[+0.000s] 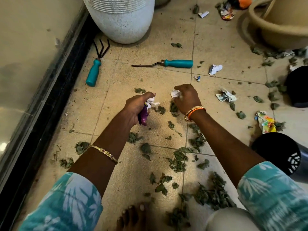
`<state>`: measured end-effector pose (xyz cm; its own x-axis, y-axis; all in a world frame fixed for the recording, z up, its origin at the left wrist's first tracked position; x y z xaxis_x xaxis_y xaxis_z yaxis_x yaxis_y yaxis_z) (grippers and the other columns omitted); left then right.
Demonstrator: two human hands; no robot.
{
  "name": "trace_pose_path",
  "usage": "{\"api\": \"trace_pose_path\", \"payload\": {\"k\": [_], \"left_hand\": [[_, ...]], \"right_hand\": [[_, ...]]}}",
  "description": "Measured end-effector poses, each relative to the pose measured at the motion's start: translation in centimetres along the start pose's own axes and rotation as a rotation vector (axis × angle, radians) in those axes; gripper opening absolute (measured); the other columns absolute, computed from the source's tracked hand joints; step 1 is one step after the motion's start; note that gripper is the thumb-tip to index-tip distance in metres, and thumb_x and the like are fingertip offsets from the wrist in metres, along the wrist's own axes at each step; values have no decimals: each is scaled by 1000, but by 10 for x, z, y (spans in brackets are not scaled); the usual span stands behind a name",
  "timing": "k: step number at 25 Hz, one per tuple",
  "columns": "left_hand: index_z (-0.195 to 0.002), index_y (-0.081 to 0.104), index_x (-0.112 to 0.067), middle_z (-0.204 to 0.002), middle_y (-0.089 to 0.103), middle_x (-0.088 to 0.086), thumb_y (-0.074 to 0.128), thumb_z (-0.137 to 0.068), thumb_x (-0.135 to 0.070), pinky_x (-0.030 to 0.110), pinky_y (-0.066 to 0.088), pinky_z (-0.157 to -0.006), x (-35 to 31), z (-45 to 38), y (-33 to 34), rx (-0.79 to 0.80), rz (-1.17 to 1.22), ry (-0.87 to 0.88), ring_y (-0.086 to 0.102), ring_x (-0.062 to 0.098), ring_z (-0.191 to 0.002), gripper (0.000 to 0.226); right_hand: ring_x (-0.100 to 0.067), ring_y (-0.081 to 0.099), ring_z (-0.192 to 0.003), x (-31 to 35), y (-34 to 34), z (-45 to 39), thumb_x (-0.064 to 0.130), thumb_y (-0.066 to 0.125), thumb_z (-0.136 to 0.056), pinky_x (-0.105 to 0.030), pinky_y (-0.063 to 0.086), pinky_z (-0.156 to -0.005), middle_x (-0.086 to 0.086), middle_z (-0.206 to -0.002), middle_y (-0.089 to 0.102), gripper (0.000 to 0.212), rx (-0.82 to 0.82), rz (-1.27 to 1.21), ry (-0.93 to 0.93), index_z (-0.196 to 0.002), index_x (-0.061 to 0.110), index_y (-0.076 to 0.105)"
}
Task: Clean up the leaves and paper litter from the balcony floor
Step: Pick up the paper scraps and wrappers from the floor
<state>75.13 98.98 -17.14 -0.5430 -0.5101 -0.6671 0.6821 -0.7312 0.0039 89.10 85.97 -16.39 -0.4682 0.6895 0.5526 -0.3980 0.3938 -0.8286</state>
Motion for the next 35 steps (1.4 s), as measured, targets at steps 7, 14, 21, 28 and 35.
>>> {"api": "trace_pose_path", "payload": {"k": [7,14,21,28,35], "left_hand": [[-69,52,-12,-57,49,3,56,-79,-21,16,36,-37,-3,6,9,130,-5,-62,40,15,-43,14],[-106,61,-12,-91,68,4,49,-89,-14,15,37,-39,-12,17,27,288,138,-20,51,11,-51,21],[-101,65,-9,-67,65,7,58,-87,-19,23,45,-41,-10,11,52,181,-15,-9,50,20,-51,19],[-105,64,-14,-78,67,4,60,-90,-33,26,49,-47,-24,-1,39,174,-25,-4,58,15,-60,25],[-83,62,-15,-68,62,5,68,-83,-46,26,46,-43,-28,-4,42,58,-76,45,49,14,-48,32]], "right_hand": [[-33,61,-95,0,2,10,7,60,-86,-30,43,-86,-22,-100,67,21,-216,-152,-111,-101,-4,69],[-13,58,-70,2,-31,9,10,63,-87,-22,54,-61,-4,-79,65,18,-47,-738,288,-101,-1,68],[-15,60,-74,-4,-44,9,14,67,-84,-23,49,-65,-3,-79,67,4,-54,-544,248,-82,11,68],[-37,25,-137,-47,-20,-47,3,52,-88,-39,29,-111,-21,-149,26,50,106,247,71,-137,8,43],[-38,59,-99,-53,-39,-39,-9,46,-85,-37,46,-83,-25,-108,61,27,-252,267,1,-104,-7,64]]}}
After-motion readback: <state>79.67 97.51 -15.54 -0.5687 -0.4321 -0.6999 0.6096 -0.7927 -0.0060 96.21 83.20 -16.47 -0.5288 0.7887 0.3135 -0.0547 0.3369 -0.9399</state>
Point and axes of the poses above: each hand's wrist, its own z-axis away from the middle knuckle, its own y-axis out of the palm, x = y × z, the point moved 5 cm from there along -z, towards the middle knuckle
